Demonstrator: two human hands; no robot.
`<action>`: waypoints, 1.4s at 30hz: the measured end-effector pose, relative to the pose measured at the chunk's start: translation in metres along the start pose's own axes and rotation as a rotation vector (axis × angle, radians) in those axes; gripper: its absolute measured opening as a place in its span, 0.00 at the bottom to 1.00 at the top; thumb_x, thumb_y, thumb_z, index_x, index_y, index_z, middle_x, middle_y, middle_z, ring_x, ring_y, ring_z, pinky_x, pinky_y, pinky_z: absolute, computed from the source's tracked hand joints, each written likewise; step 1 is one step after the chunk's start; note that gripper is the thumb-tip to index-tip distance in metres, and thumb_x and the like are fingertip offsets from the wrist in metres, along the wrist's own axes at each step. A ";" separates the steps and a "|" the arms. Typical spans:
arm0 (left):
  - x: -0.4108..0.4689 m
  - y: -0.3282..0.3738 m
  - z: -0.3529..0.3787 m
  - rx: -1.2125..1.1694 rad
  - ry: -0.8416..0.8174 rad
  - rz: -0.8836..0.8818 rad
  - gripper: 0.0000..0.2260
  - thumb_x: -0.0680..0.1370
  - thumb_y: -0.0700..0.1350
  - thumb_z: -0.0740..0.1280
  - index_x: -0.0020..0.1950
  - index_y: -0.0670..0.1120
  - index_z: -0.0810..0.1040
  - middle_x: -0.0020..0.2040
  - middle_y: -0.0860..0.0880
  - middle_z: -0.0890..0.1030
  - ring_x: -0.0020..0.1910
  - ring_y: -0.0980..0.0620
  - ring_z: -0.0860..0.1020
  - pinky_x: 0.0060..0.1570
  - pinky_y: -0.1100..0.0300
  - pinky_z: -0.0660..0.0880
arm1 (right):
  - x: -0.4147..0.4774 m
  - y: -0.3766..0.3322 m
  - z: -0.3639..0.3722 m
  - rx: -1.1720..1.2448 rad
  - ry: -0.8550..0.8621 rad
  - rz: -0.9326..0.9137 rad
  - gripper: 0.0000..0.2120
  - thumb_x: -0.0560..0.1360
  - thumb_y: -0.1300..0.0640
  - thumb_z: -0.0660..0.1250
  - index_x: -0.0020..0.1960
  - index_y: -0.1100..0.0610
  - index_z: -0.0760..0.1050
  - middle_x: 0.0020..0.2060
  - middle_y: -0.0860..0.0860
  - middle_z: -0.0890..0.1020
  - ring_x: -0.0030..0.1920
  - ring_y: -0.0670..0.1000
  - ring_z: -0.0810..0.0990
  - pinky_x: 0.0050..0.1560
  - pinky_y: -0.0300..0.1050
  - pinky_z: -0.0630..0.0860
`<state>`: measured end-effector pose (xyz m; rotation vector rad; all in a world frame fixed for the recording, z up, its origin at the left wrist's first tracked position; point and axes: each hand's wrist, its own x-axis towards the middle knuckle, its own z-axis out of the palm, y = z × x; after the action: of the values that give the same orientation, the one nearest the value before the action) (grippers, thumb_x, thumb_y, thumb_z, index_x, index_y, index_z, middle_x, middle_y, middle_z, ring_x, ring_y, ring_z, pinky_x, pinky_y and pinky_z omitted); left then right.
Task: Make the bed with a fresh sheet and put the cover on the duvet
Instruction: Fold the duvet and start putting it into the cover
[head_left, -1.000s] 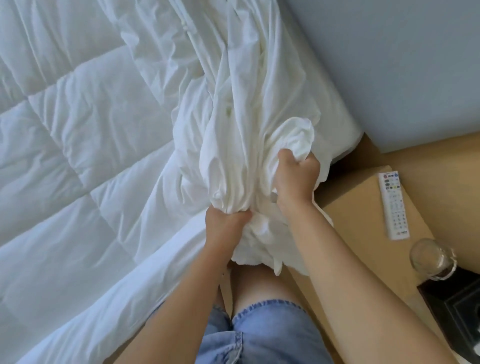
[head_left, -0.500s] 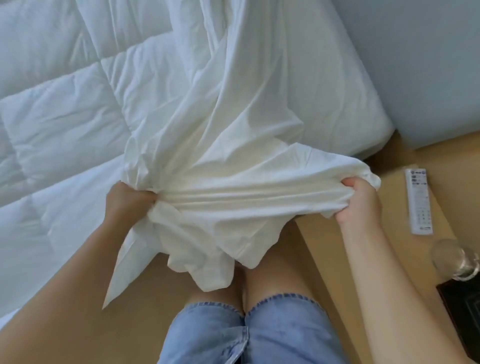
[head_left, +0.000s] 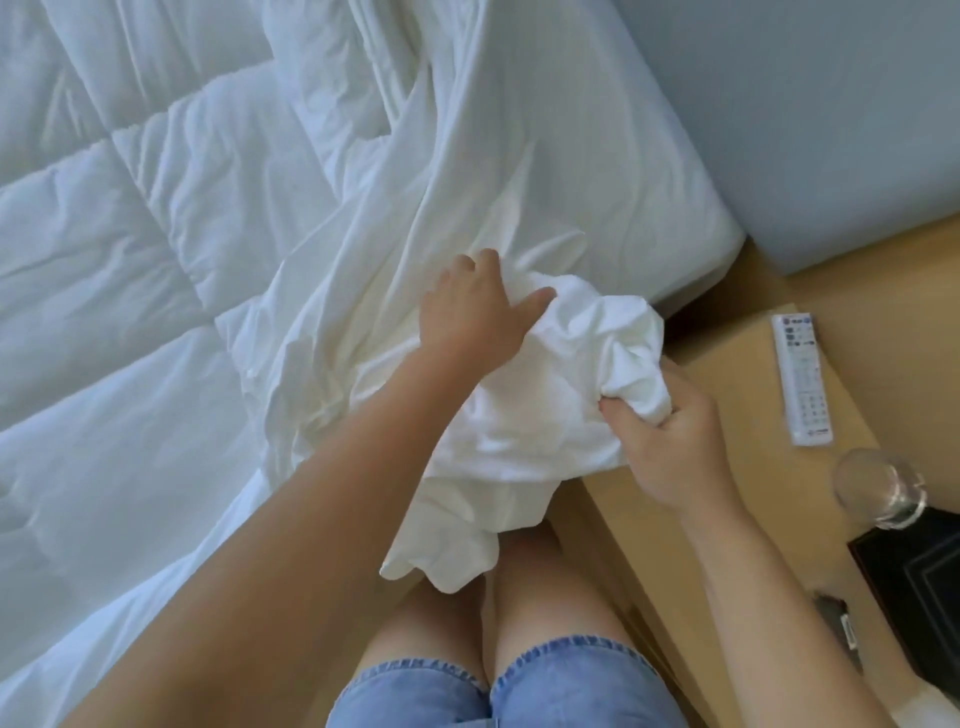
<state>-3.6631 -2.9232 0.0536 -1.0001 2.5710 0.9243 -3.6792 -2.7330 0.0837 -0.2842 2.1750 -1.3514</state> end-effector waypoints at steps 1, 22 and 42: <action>0.007 0.007 0.003 0.046 -0.056 -0.039 0.28 0.76 0.65 0.59 0.63 0.43 0.69 0.56 0.46 0.74 0.56 0.44 0.74 0.45 0.55 0.68 | 0.004 -0.002 -0.001 0.023 -0.025 0.023 0.13 0.73 0.66 0.68 0.44 0.48 0.77 0.39 0.48 0.82 0.41 0.42 0.81 0.38 0.33 0.77; 0.004 0.057 0.018 -0.224 -0.289 -0.205 0.16 0.75 0.46 0.63 0.30 0.42 0.65 0.28 0.47 0.67 0.29 0.50 0.65 0.31 0.58 0.63 | 0.093 -0.012 -0.006 -0.218 -0.718 0.422 0.13 0.70 0.53 0.71 0.53 0.56 0.77 0.42 0.50 0.83 0.42 0.45 0.79 0.40 0.33 0.74; 0.102 0.097 0.082 -0.027 0.207 0.172 0.16 0.73 0.55 0.65 0.57 0.48 0.75 0.48 0.54 0.77 0.49 0.48 0.75 0.44 0.60 0.69 | 0.163 0.101 -0.091 -0.488 -0.085 0.460 0.08 0.73 0.59 0.63 0.51 0.55 0.75 0.45 0.54 0.80 0.42 0.56 0.77 0.39 0.44 0.71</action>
<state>-3.8045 -2.8704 -0.0065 -0.9377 2.8618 0.9445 -3.8533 -2.6906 -0.0306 -0.0125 2.2863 -0.5452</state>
